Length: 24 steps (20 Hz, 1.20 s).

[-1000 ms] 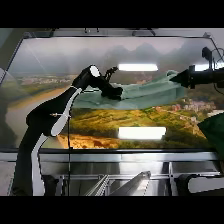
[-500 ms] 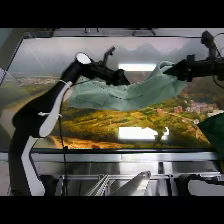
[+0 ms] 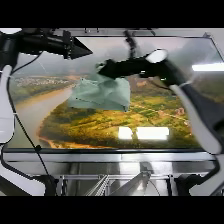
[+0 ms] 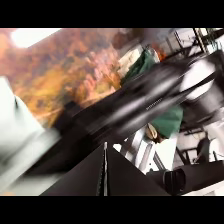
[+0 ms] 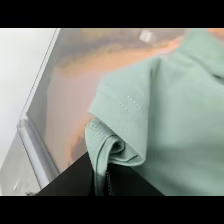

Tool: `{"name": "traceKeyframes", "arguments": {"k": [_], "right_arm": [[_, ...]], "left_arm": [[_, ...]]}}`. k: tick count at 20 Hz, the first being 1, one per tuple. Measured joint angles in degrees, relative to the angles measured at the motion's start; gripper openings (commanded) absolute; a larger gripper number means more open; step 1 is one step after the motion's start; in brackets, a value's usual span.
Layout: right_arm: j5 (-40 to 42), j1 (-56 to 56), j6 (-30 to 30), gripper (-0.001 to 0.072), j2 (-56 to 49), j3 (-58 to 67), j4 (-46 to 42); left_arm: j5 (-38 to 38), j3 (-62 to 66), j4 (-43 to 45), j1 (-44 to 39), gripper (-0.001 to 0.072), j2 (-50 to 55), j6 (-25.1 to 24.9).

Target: Fold the shirts.

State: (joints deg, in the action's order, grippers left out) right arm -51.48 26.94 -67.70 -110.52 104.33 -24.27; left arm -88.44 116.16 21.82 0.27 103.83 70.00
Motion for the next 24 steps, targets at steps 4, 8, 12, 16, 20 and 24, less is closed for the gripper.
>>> {"name": "traceKeyframes", "arguments": {"k": [4, 8, 12, 16, 20, 24], "right_arm": [[1.95, 6.34, 0.76, 0.0024, -13.25, 11.04, 6.86], [-2.75, 2.64, 4.33, 0.0018, -14.99, 13.62, 13.99], [-12.63, -6.54, 3.82, 0.0016, -10.67, 11.87, 16.37], [-24.06, -13.64, 0.87, 0.0017, -2.71, 5.66, 11.61], [-26.21, -15.52, -2.95, 0.0068, 6.99, -6.95, -4.55], [-15.39, -16.41, -5.44, 0.0652, 8.61, -14.45, -14.80]], "left_arm": [[-1.64, -1.95, -0.50, 3.02, 0.0009, -1.18, -0.04], [-2.34, -9.25, -0.48, 5.51, 0.0009, -4.59, -2.64], [-1.97, -20.41, -0.44, 9.14, 0.0009, -10.62, -6.45], [1.27, -36.37, -0.39, 11.74, 0.0009, -18.82, -10.93], [6.21, -53.27, -0.39, 12.48, 0.0010, -27.23, -14.93], [10.05, -62.66, -0.42, 12.66, 0.0010, -32.13, -17.20]]}}
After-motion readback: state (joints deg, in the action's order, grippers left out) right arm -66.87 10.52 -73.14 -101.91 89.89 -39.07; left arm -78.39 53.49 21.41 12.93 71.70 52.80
